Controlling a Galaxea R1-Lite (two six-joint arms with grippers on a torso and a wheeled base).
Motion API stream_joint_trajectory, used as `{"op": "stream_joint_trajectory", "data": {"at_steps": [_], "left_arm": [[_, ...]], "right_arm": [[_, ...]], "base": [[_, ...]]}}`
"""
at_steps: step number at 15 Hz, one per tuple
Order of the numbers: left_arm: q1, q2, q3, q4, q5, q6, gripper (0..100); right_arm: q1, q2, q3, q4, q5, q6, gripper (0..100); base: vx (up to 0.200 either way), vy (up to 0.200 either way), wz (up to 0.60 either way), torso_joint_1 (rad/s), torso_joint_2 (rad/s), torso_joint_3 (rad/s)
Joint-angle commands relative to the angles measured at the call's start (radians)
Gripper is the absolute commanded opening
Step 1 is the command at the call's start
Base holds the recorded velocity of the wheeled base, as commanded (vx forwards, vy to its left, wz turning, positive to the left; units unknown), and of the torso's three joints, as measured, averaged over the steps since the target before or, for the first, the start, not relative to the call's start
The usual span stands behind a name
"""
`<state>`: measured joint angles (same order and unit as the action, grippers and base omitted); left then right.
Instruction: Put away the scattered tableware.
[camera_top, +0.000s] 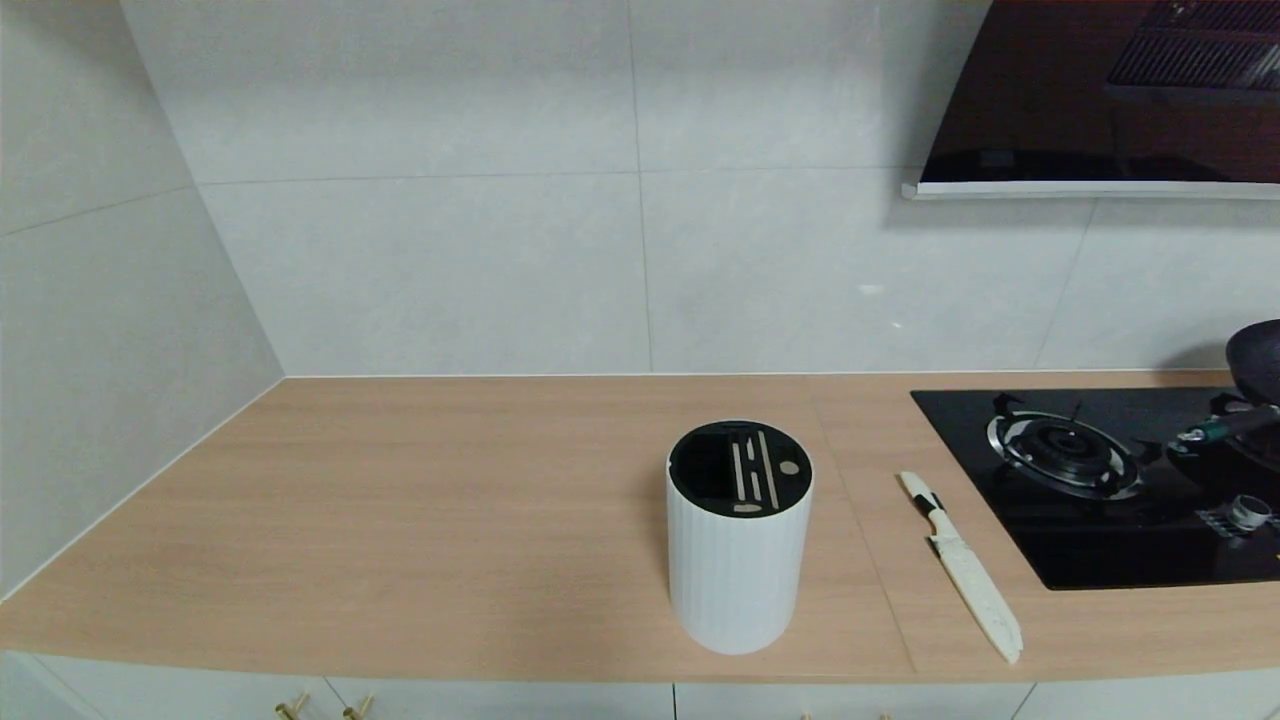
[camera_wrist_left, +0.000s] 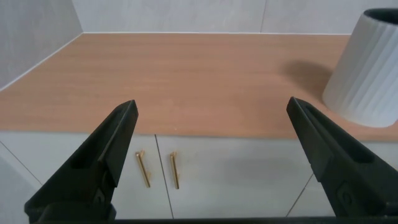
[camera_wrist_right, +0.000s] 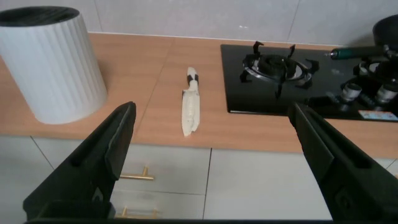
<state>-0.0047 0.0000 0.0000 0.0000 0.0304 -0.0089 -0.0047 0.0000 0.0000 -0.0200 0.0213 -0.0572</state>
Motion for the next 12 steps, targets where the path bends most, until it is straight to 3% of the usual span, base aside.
{"op": "stream_joint_trajectory", "data": {"at_steps": [1, 10, 12], "left_arm": [[0.0, 0.0, 0.0, 0.0, 0.0, 0.0, 100], [0.0, 0.0, 0.0, 0.0, 0.0, 0.0, 100], [0.0, 0.0, 0.0, 0.0, 0.0, 0.0, 100]], "right_arm": [[0.0, 0.002, 0.0, 0.0, 0.0, -0.001, 100], [0.0, 0.006, -0.006, -0.009, 0.0, -0.032, 100], [0.029, 0.114, -0.147, -0.005, 0.022, -0.018, 100]], "base": [[0.0, 0.0, 0.0, 0.061, -0.09, -0.051], [0.0, 0.0, 0.0, 0.0, 0.0, 0.0], [0.0, 0.0, 0.0, 0.0, 0.0, 0.0]]}}
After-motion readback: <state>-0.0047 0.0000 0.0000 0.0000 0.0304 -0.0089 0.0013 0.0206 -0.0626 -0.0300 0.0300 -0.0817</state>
